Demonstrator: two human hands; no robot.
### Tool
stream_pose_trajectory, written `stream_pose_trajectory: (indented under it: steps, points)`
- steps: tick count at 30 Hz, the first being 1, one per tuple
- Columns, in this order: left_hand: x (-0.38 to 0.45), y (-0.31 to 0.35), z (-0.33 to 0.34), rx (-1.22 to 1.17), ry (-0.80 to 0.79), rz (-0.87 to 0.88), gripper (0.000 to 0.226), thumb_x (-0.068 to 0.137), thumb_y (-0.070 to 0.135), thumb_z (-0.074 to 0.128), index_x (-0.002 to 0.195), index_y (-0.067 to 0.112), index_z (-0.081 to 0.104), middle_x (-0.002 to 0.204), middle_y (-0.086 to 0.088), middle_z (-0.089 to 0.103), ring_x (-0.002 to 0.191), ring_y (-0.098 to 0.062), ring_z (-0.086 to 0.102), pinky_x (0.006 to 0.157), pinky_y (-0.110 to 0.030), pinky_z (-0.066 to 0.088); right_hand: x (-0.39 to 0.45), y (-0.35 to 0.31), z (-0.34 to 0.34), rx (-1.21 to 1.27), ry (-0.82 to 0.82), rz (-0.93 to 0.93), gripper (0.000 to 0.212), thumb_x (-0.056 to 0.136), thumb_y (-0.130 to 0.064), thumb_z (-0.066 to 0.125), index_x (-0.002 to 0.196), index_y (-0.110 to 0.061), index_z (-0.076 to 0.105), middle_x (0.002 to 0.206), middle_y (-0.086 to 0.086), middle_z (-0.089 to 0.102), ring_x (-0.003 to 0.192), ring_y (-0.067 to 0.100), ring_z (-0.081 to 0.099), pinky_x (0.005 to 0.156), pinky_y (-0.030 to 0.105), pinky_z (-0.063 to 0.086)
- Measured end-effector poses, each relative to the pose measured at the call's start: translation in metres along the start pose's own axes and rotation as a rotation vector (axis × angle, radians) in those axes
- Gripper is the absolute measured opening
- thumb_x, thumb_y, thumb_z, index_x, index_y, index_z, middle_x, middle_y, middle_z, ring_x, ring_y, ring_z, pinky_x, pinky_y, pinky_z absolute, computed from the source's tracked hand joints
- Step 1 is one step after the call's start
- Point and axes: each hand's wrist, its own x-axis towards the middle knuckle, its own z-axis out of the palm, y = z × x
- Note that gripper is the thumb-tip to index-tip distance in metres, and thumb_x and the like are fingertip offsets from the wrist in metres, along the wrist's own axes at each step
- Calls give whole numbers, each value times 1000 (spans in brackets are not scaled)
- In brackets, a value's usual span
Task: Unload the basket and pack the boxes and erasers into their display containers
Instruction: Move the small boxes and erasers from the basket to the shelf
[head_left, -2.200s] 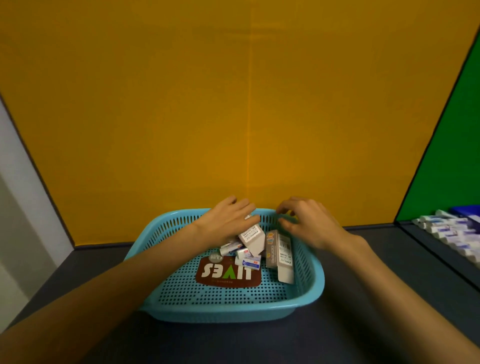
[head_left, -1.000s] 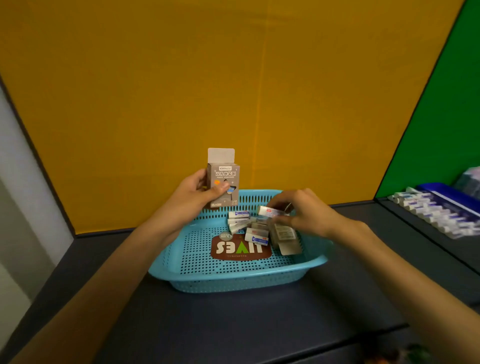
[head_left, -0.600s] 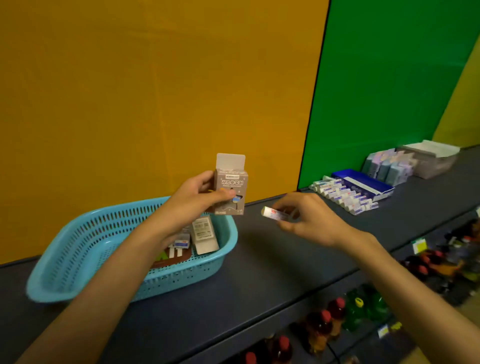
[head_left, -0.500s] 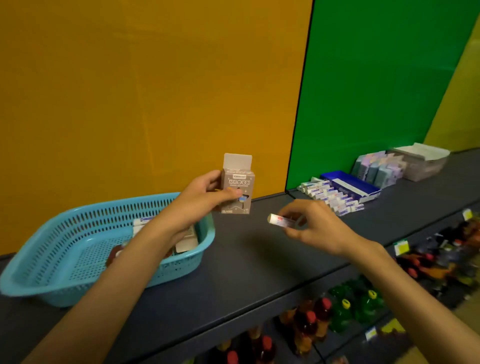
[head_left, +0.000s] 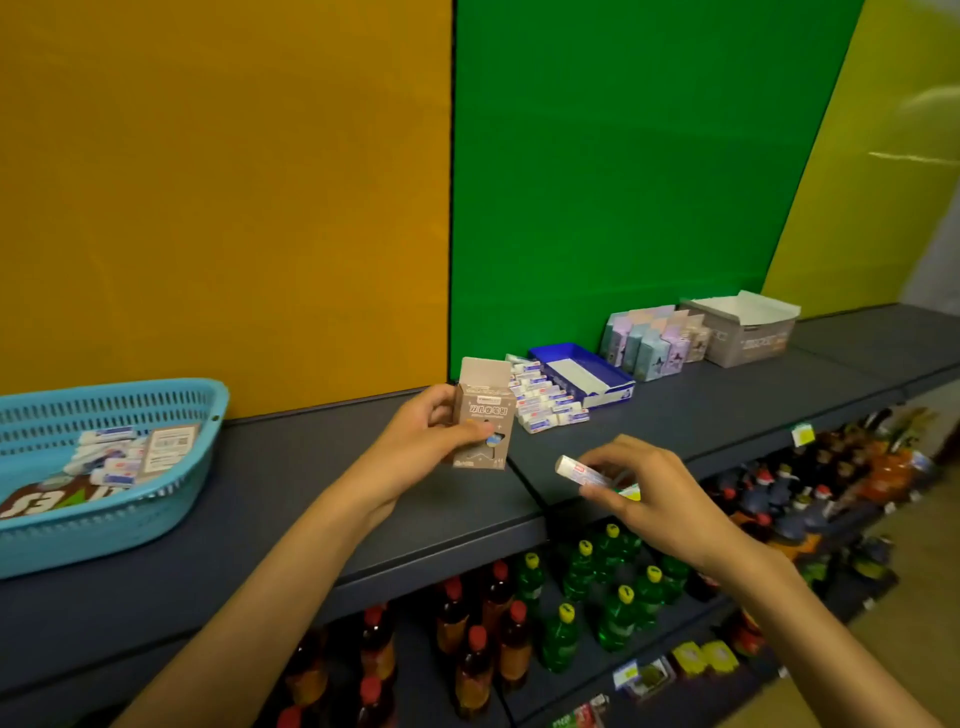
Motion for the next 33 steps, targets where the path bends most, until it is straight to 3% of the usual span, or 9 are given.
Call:
stream_pose_trajectory:
  steps: [3,8,11,18,22,25,33]
  points:
    - [16,-3,19,5,43,3,32,89,16,72,119,13,62,112,0,74,100,-14,71,78,-21,56,-2,29,-6,2,-5,1,19,90,-34,71,109,-33,70,97,-15,60,89,4,61,81,35,52]
    - [55,-16,29,75,66,-15,34,89,22,73,120,17,61,113,1,74,99,-15,72,88,-30,57,14,71,-5,-28,-44,11,17,87,-32,71,103,-36,69,93,-17,60,87,1,60,79,33,52]
    - [82,-26,31,70,106,-20,33,90,21,71,120,15,60,111,-1,74,95,-12,72,79,-21,57,36,94,-3,-68,-90,-2,16,86,-33,70,102,-36,67,93,-17,60,85,-1,59,77,32,52]
    - [135,-42,26,73,168,-73,31,91,24,70,120,18,59,108,-3,74,92,-13,73,76,-22,56,140,123,-11,-182,-176,-77,19,85,-29,68,104,-30,69,98,-13,67,86,6,60,76,30,52]
    - [157,-45,22,117,219,-42,30,90,22,69,119,18,59,106,-1,73,90,-11,73,75,-21,57,206,131,-3,-383,-154,-189,14,88,-36,64,100,-30,66,98,-8,68,90,15,58,71,34,50]
    - [167,-49,24,92,253,-29,30,90,24,70,117,20,59,106,0,73,91,-9,72,74,-20,55,245,141,11,-497,-164,-267,17,89,-38,62,101,-28,66,99,-3,68,95,21,55,76,37,49]
    - [185,-45,28,141,286,-11,25,90,23,69,113,21,61,106,0,72,94,-10,71,76,-21,57,305,166,36,-501,-186,-332,24,89,-27,63,112,-25,69,106,-1,69,102,24,54,79,34,36]
